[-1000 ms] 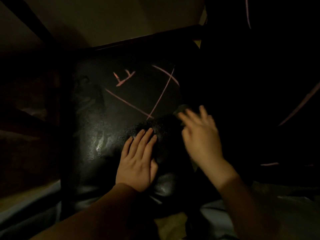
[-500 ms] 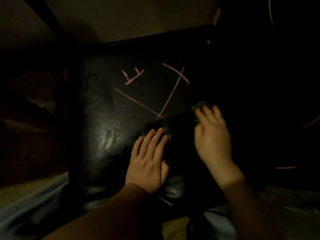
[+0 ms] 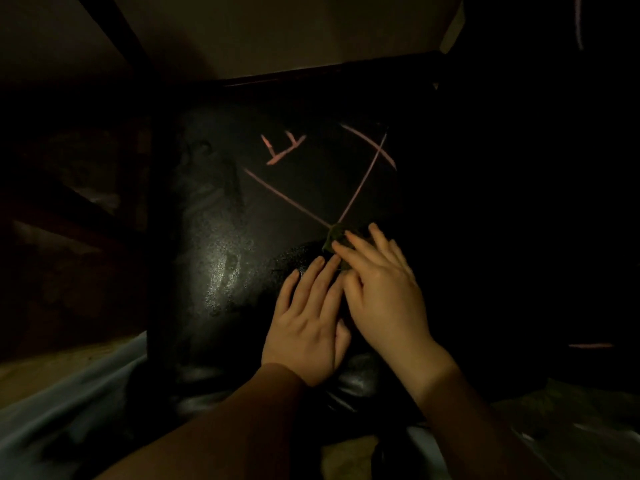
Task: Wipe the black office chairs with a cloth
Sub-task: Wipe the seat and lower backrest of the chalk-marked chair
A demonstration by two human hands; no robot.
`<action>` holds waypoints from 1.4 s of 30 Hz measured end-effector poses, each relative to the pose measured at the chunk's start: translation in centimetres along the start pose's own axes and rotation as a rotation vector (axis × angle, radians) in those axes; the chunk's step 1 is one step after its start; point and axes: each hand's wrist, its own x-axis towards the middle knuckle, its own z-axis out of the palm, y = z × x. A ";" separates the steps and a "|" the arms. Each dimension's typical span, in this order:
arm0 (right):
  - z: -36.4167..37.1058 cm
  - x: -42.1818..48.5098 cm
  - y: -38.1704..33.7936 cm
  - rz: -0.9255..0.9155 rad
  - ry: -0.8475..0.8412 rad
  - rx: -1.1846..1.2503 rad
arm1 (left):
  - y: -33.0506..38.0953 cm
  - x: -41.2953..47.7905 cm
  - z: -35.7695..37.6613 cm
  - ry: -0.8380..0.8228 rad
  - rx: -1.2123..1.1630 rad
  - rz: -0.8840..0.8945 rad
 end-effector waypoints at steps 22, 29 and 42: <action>-2.6 2.2 8.1 0.425 0.241 -0.107 | 2.1 0.5 -1.3 -0.137 -0.058 -0.117; -2.5 2.7 6.2 0.429 0.210 -0.084 | 1.6 2.0 -4.8 -0.273 -0.318 -0.139; -0.8 2.4 2.9 0.338 0.164 -0.128 | -9.3 5.1 -12.8 -0.491 0.039 -0.185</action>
